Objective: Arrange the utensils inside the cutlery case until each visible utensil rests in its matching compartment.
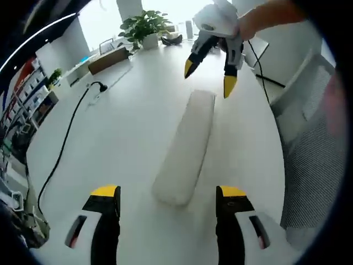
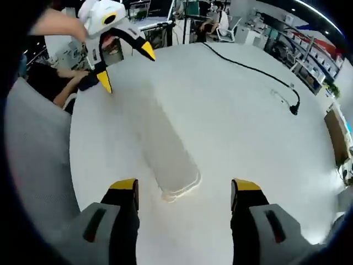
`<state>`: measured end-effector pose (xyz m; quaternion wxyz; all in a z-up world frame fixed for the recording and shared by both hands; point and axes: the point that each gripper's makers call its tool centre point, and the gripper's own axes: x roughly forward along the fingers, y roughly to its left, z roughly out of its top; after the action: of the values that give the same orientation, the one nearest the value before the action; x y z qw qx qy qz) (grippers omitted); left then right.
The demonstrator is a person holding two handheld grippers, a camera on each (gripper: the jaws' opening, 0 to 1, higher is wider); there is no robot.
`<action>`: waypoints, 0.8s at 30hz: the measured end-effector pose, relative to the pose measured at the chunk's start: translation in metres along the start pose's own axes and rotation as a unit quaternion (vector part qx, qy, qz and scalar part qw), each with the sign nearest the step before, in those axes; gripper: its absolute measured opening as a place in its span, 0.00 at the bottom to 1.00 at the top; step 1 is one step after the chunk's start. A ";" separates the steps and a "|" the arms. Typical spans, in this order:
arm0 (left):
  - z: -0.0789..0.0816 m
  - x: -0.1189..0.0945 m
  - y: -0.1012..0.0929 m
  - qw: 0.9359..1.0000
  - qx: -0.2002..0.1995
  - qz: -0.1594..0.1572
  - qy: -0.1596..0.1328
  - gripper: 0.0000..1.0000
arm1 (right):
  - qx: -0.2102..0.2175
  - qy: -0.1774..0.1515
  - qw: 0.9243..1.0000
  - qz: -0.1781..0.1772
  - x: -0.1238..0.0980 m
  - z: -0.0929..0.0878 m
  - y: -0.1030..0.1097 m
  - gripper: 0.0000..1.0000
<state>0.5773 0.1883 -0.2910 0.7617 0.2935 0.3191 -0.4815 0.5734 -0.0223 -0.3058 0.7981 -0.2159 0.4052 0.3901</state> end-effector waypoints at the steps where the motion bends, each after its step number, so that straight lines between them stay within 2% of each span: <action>1: 0.002 -0.006 -0.003 1.000 -0.029 0.003 -0.006 0.73 | 0.024 -0.022 0.999 -0.012 -0.007 0.004 -0.001 0.61; 3: 0.003 -0.016 -0.006 0.998 -0.060 0.009 -0.009 0.76 | 0.081 -0.057 0.995 -0.020 -0.018 0.010 0.003 0.57; 5: 0.000 -0.025 -0.004 0.996 -0.088 0.032 -0.005 0.80 | 0.104 -0.084 0.990 -0.034 -0.030 0.013 0.005 0.61; 6: 0.001 -0.032 -0.008 0.993 -0.113 0.032 -0.011 0.77 | 0.114 -0.091 0.989 -0.040 -0.035 0.014 0.006 0.64; 7: 0.003 -0.036 -0.011 0.991 -0.129 0.030 -0.022 0.73 | 0.114 -0.101 0.988 -0.035 -0.041 0.015 0.013 0.64; 8: 0.012 -0.044 -0.012 0.986 -0.150 0.038 -0.057 0.69 | 0.106 -0.091 0.990 -0.035 -0.046 0.012 0.019 0.63; 9: 0.016 -0.048 -0.013 0.984 -0.160 0.040 -0.072 0.69 | 0.101 -0.091 0.990 -0.046 -0.054 0.012 0.024 0.63; 11: 0.020 -0.059 -0.019 0.979 -0.174 0.049 -0.095 0.82 | 0.096 -0.109 0.988 -0.049 -0.069 0.018 0.038 0.64; 12: 0.021 -0.065 -0.027 0.978 -0.178 0.043 -0.101 0.90 | 0.082 -0.120 0.987 -0.062 -0.075 0.022 0.039 0.65; 13: 0.020 -0.070 -0.034 0.978 -0.184 0.039 -0.095 0.90 | 0.075 -0.129 0.986 -0.076 -0.085 0.024 0.042 0.65; 14: 0.022 -0.077 -0.038 0.977 -0.185 0.042 -0.101 0.87 | 0.069 -0.136 0.986 -0.072 -0.092 0.027 0.048 0.64; 15: 0.028 -0.087 -0.043 0.973 -0.190 0.052 -0.121 0.86 | 0.053 -0.153 0.984 -0.071 -0.099 0.033 0.053 0.63; 16: 0.030 -0.093 -0.048 0.970 -0.199 0.054 -0.128 0.87 | 0.039 -0.169 0.982 -0.076 -0.106 0.038 0.057 0.64; 17: 0.036 -0.103 -0.052 0.963 -0.213 0.070 -0.151 0.89 | 0.024 -0.189 0.978 -0.086 -0.115 0.044 0.059 0.65; 18: 0.038 -0.108 -0.057 0.959 -0.223 0.075 -0.159 0.92 | 0.018 -0.211 0.973 -0.093 -0.126 0.048 0.063 0.65; 19: 0.041 -0.117 -0.067 0.952 -0.241 0.079 -0.171 0.94 | 0.009 -0.218 0.972 -0.090 -0.132 0.050 0.068 0.64; 21: 0.046 -0.136 -0.079 0.939 -0.262 0.100 -0.199 0.94 | -0.015 -0.212 0.968 -0.130 -0.147 0.044 0.063 0.60; 22: 0.046 -0.143 -0.086 0.934 -0.273 0.105 -0.205 0.94 | -0.024 -0.225 0.966 -0.128 -0.155 0.046 0.068 0.58; 23: 0.050 -0.153 -0.092 0.927 -0.279 0.112 -0.223 0.94 | -0.016 -0.233 0.965 -0.122 -0.161 0.045 0.073 0.58; 24: 0.053 -0.166 -0.102 0.916 -0.292 0.122 -0.246 0.94 | 0.016 -0.256 0.959 -0.116 -0.173 0.047 0.079 0.61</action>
<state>0.4389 0.2022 -0.1445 0.9206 -0.0326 0.2101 -0.3277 0.4698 -0.0210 -0.1398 0.9182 -0.1416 0.1652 0.3309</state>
